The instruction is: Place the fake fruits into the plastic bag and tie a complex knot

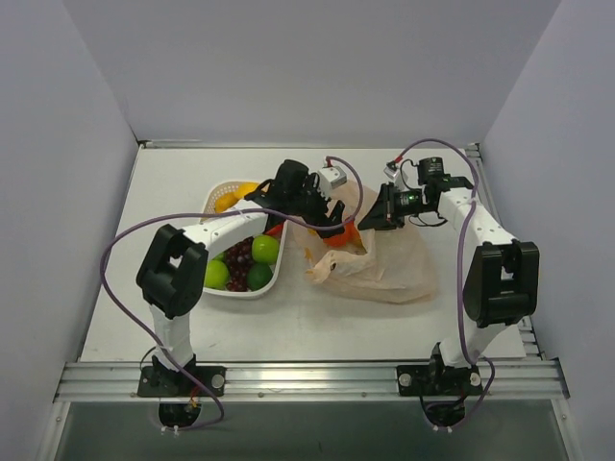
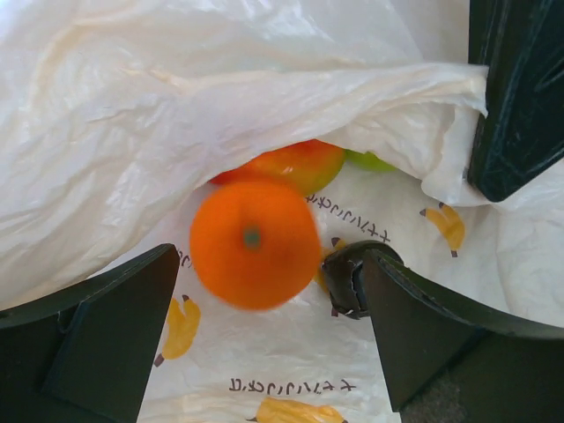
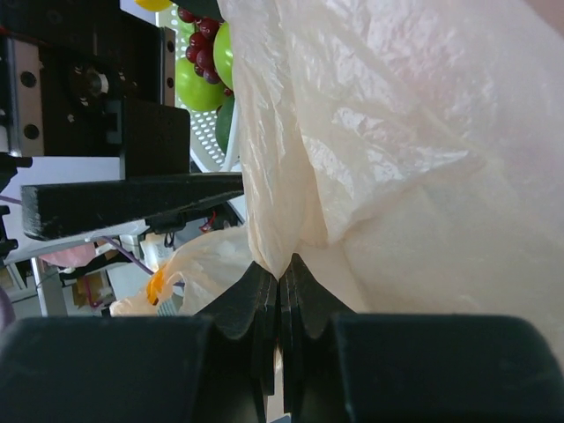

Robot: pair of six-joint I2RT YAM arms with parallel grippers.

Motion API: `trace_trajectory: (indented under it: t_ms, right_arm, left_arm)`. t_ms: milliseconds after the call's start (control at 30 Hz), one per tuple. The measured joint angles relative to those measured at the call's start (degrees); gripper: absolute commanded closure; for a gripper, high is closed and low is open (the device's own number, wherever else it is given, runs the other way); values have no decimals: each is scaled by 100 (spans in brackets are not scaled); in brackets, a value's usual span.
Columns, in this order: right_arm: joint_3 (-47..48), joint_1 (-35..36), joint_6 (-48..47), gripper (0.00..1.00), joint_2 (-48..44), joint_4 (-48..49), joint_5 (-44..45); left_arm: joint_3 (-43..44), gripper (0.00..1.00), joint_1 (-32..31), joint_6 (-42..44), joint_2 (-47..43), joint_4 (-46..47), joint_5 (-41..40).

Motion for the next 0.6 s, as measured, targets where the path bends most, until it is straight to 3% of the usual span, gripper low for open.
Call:
trace_trajectory:
  t_ms: [200,400,500,600]
  right_arm:
    - [9,-33,-153,100,-20,-142,4]
    - [24,-33,-186,100,-20,-184,63]
    - [98,-33,-186,100,-20,-205,72]
    - [214,-33,-186,100,-17,-214,72]
  left_arm:
    - [-44,2,66,-164,-219,190,31]
    - [-1113,3,509,42,-1797,-55,402]
    - [-1499,6,949,461,-2509,-420,691]
    - [-1615,9,1128,1419,-2813,-1115,981]
